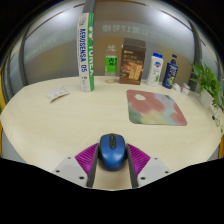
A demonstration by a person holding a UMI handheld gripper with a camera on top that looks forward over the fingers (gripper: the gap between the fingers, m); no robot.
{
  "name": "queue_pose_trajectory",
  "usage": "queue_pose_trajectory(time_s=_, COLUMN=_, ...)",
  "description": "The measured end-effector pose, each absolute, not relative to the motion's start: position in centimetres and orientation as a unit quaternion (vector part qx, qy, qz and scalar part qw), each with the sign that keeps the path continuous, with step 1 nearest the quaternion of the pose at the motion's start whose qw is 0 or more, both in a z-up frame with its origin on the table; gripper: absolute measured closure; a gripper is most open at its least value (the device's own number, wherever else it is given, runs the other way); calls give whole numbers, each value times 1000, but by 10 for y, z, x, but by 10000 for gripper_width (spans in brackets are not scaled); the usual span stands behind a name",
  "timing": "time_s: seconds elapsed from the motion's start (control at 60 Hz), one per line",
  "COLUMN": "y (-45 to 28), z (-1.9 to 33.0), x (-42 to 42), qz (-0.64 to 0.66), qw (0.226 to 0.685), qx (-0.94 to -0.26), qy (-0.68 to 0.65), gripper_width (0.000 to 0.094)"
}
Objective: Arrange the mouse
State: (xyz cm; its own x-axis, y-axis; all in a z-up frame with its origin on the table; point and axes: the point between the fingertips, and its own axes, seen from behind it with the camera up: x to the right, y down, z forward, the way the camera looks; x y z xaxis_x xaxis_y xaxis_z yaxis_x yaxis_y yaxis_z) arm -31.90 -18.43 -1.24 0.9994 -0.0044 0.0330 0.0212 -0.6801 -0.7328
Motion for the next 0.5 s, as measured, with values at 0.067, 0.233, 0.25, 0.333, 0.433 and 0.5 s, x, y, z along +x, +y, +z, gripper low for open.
queue_pose_trajectory(time_s=0.067, y=-182, z=-13, x=-321, qz=-19, qw=399, qx=-916, qy=-27, gripper_width=480)
queue_pose_trajectory(time_s=0.233, y=-177, z=-7, x=-326, qz=-6, qw=389, qx=-918, qy=-74, gripper_width=571)
queue_pose_trajectory(time_s=0.25, y=-174, z=-4, x=-327, qz=-1, qw=391, qx=-917, qy=-76, gripper_width=572)
queue_pose_trajectory(time_s=0.333, y=-157, z=33, x=-334, qz=26, qw=412, qx=-907, qy=-87, gripper_width=570)
queue_pose_trajectory(time_s=0.433, y=-118, z=111, x=-329, qz=59, qw=467, qx=-878, qy=-86, gripper_width=568)
queue_pose_trajectory(time_s=0.5, y=-85, z=160, x=-306, qz=63, qw=507, qx=-856, qy=-75, gripper_width=569)
